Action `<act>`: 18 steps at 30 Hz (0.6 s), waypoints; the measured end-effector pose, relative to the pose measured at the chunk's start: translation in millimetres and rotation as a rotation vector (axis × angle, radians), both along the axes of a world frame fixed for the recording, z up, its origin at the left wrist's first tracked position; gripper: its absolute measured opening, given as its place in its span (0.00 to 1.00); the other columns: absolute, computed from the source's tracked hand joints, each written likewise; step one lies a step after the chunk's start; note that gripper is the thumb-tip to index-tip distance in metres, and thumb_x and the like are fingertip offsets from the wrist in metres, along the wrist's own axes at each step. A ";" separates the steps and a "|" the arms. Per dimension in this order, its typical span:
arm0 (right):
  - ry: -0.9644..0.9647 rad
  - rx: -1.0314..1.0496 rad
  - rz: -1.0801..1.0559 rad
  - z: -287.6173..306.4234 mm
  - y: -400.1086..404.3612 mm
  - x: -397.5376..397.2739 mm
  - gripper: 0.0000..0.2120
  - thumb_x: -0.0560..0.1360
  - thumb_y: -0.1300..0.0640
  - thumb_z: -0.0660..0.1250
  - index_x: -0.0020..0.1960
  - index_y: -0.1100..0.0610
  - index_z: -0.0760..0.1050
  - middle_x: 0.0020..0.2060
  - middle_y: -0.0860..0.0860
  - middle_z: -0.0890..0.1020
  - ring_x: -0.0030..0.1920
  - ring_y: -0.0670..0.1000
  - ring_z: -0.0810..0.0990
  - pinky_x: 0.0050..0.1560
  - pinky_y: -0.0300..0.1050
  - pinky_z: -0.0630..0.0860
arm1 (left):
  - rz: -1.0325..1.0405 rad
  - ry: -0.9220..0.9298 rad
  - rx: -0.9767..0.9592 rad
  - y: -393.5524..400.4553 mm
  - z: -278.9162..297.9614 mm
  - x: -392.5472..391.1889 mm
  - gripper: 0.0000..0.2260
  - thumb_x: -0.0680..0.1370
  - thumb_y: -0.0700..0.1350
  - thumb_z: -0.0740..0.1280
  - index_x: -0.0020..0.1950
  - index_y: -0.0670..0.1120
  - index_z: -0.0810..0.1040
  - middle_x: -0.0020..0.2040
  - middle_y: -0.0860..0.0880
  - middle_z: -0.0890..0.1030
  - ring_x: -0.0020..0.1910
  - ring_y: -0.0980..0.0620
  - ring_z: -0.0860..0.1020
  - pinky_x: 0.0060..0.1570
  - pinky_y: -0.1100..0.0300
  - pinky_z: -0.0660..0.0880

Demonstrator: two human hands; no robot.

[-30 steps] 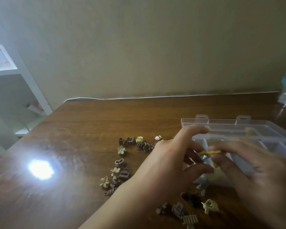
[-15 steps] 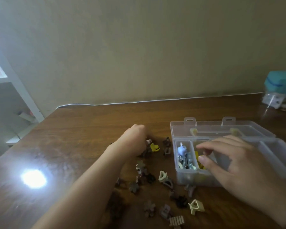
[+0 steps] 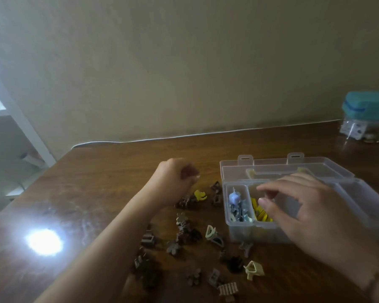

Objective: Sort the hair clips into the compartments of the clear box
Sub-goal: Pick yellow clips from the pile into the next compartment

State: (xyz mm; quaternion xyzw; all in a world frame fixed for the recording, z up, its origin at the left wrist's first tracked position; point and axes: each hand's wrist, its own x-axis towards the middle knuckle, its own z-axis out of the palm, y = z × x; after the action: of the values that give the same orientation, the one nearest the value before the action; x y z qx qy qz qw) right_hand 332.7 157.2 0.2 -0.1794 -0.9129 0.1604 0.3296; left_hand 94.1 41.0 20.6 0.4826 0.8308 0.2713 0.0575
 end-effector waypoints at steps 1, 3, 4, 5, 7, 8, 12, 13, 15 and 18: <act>0.015 -0.002 0.002 -0.4 0.1 0.0 0.15 0.74 0.38 0.59 0.53 0.43 0.79 0.42 0.35 0.77 0.48 0.39 0.76 0.48 0.43 0.76 | 0.006 -0.075 0.112 -3.2 5.0 10.7 0.05 0.78 0.44 0.70 0.53 0.51 0.81 0.46 0.57 0.82 0.46 0.59 0.81 0.44 0.68 0.76; 0.069 -0.012 0.003 1.0 -0.5 0.8 0.16 0.74 0.38 0.59 0.54 0.44 0.78 0.44 0.36 0.78 0.49 0.39 0.77 0.48 0.43 0.77 | -0.036 -0.184 0.304 -6.1 14.8 38.8 0.05 0.76 0.43 0.71 0.49 0.52 0.81 0.43 0.56 0.83 0.42 0.62 0.81 0.42 0.68 0.78; 0.106 -0.028 0.003 2.5 -0.6 1.3 0.18 0.73 0.38 0.59 0.55 0.45 0.78 0.45 0.38 0.79 0.50 0.41 0.77 0.47 0.43 0.77 | -0.090 -0.199 0.341 -5.7 18.3 53.9 0.05 0.76 0.43 0.72 0.49 0.52 0.81 0.43 0.57 0.83 0.42 0.63 0.81 0.42 0.68 0.78; 0.139 -0.045 0.004 3.8 -0.4 2.0 0.19 0.73 0.37 0.58 0.56 0.46 0.77 0.46 0.39 0.79 0.50 0.42 0.78 0.47 0.43 0.77 | -0.159 -0.180 0.340 -4.6 20.2 68.4 0.05 0.76 0.43 0.71 0.49 0.52 0.81 0.44 0.57 0.83 0.44 0.64 0.81 0.45 0.69 0.79; 0.168 -0.056 0.009 6.0 0.0 3.2 0.21 0.73 0.37 0.58 0.56 0.47 0.78 0.46 0.40 0.80 0.50 0.42 0.78 0.46 0.41 0.76 | -0.268 -0.085 0.300 -0.5 19.1 90.3 0.05 0.77 0.43 0.71 0.51 0.51 0.81 0.47 0.57 0.83 0.47 0.64 0.80 0.49 0.69 0.78; 0.166 -0.046 0.008 6.6 0.2 3.1 0.20 0.73 0.37 0.58 0.55 0.47 0.78 0.45 0.40 0.80 0.49 0.41 0.78 0.45 0.42 0.77 | -0.300 -0.037 0.285 2.0 16.5 96.2 0.05 0.77 0.43 0.70 0.52 0.51 0.81 0.48 0.57 0.83 0.47 0.63 0.79 0.50 0.68 0.79; 0.158 -0.035 -0.010 4.4 0.5 2.4 0.13 0.75 0.43 0.63 0.54 0.47 0.78 0.43 0.41 0.81 0.45 0.41 0.78 0.41 0.43 0.77 | -0.374 0.129 0.203 6.7 -1.9 97.7 0.07 0.78 0.49 0.68 0.54 0.51 0.81 0.51 0.56 0.82 0.50 0.59 0.77 0.57 0.50 0.76; 0.154 -0.047 -0.008 4.0 0.8 2.7 0.12 0.75 0.43 0.63 0.53 0.46 0.78 0.43 0.41 0.81 0.44 0.40 0.77 0.40 0.42 0.77 | -0.390 0.135 0.202 6.1 -4.8 95.4 0.07 0.79 0.49 0.67 0.54 0.51 0.81 0.52 0.56 0.82 0.52 0.59 0.77 0.58 0.50 0.75; 0.140 -0.063 -0.001 5.7 0.5 3.2 0.13 0.74 0.42 0.63 0.53 0.46 0.78 0.44 0.40 0.80 0.43 0.37 0.77 0.41 0.38 0.77 | -0.380 0.098 0.264 2.9 -5.4 85.4 0.07 0.79 0.47 0.66 0.54 0.50 0.81 0.55 0.56 0.81 0.57 0.60 0.75 0.61 0.57 0.74; 0.129 -0.054 0.009 12.1 -4.1 4.4 0.14 0.72 0.44 0.61 0.52 0.48 0.79 0.43 0.41 0.80 0.40 0.26 0.73 0.42 0.25 0.71 | -0.168 0.092 0.301 -1.8 -2.8 51.8 0.08 0.79 0.43 0.65 0.55 0.50 0.81 0.55 0.56 0.80 0.56 0.60 0.77 0.57 0.65 0.75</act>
State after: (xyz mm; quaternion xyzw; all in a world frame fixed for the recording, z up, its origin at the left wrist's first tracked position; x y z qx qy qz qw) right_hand 337.1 153.1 12.3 -0.1731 -0.8860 0.1976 0.3820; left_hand 145.9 39.3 17.7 0.5653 0.7395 0.3642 -0.0310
